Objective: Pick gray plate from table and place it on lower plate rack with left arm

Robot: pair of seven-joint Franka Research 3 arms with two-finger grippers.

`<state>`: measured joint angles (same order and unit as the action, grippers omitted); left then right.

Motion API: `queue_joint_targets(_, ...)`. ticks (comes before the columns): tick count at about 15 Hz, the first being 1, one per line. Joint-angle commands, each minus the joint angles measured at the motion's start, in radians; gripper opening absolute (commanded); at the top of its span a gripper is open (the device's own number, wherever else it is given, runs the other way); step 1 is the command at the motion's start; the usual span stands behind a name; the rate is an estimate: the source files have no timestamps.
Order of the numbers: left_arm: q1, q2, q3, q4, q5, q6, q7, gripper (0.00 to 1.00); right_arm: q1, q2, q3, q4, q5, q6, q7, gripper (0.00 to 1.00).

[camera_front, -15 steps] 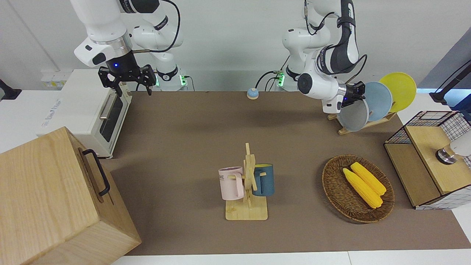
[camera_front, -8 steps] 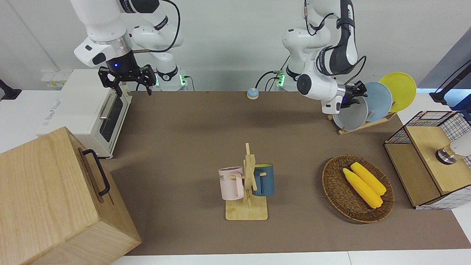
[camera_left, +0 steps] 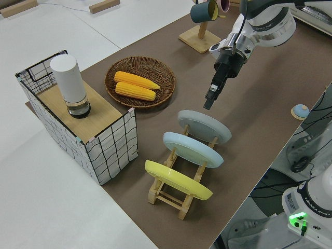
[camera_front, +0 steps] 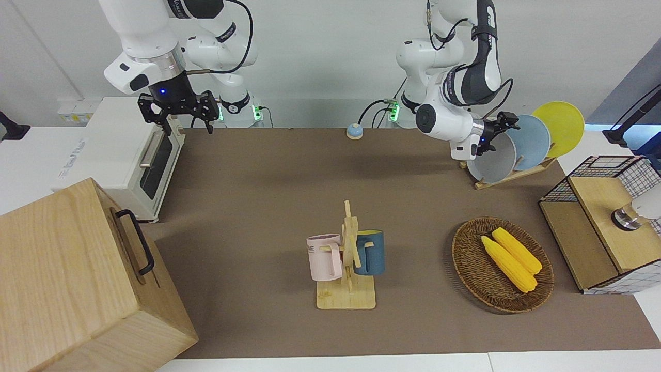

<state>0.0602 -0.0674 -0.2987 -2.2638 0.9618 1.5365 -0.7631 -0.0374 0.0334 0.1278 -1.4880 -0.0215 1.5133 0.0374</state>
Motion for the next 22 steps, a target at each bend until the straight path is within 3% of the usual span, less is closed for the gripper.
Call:
queue_joint_targets(1,-0.003,-0.003,-0.003,0.015,0.002,0.008,-0.001,1.0,-0.022,0.01,0.021,0.021,-0.003,-0.016,0.013,0.983)
queue_joint_targets(8,-0.002,0.057,-0.004,0.281,-0.196,0.008,0.057,1.0,-0.022,0.01,0.021,0.02,-0.003,-0.016,0.013,0.983)
queue_joint_targets(11,0.006,0.07,0.0,0.41,-0.334,0.008,0.114,1.0,-0.022,0.01,0.021,0.021,-0.003,-0.016,0.013,0.983)
queue_joint_targets(16,0.009,0.064,0.013,0.527,-0.558,0.008,0.152,1.0,-0.022,0.01,0.021,0.02,-0.003,-0.016,0.013,0.983)
queue_joint_targets(22,0.015,0.054,0.021,0.587,-0.738,0.001,0.447,1.0,-0.022,0.01,0.021,0.022,-0.003,-0.016,0.013,0.983)
